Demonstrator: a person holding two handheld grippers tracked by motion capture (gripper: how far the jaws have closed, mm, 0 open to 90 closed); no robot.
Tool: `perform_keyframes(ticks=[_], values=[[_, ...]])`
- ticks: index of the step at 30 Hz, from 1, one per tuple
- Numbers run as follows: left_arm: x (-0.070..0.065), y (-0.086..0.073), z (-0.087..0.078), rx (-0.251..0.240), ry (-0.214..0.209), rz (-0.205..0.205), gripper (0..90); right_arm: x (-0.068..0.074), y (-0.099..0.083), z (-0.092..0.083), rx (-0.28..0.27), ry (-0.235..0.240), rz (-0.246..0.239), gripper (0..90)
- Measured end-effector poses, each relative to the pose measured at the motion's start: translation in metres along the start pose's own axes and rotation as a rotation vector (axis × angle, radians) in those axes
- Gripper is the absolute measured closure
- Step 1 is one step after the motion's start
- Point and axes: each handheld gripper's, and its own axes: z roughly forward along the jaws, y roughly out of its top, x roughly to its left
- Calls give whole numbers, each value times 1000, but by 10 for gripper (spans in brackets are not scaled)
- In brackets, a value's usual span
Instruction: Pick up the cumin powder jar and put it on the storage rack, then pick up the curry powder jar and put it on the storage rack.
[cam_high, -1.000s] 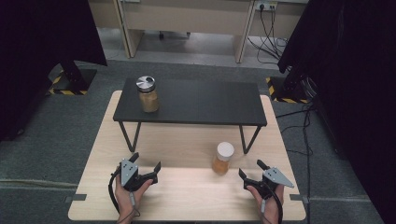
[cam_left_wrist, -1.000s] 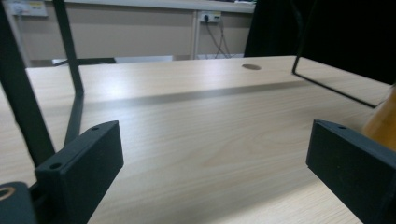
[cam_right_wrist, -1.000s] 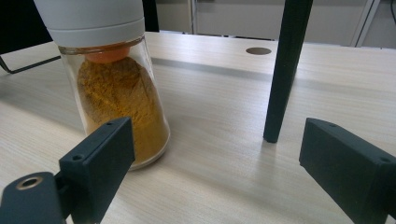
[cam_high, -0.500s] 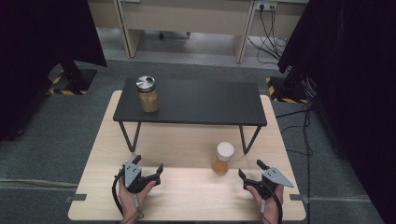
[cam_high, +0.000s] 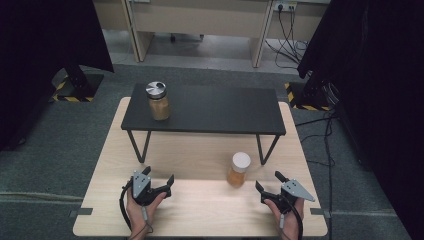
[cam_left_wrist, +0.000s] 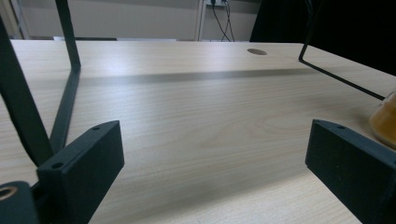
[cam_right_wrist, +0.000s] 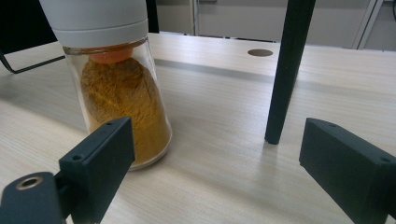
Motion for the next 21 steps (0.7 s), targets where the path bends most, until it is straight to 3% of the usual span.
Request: perform_keyframes(ticks=[21], values=[[0,-1,0,-8,-6,7,35,1,1,0,5,3,-7,106]])
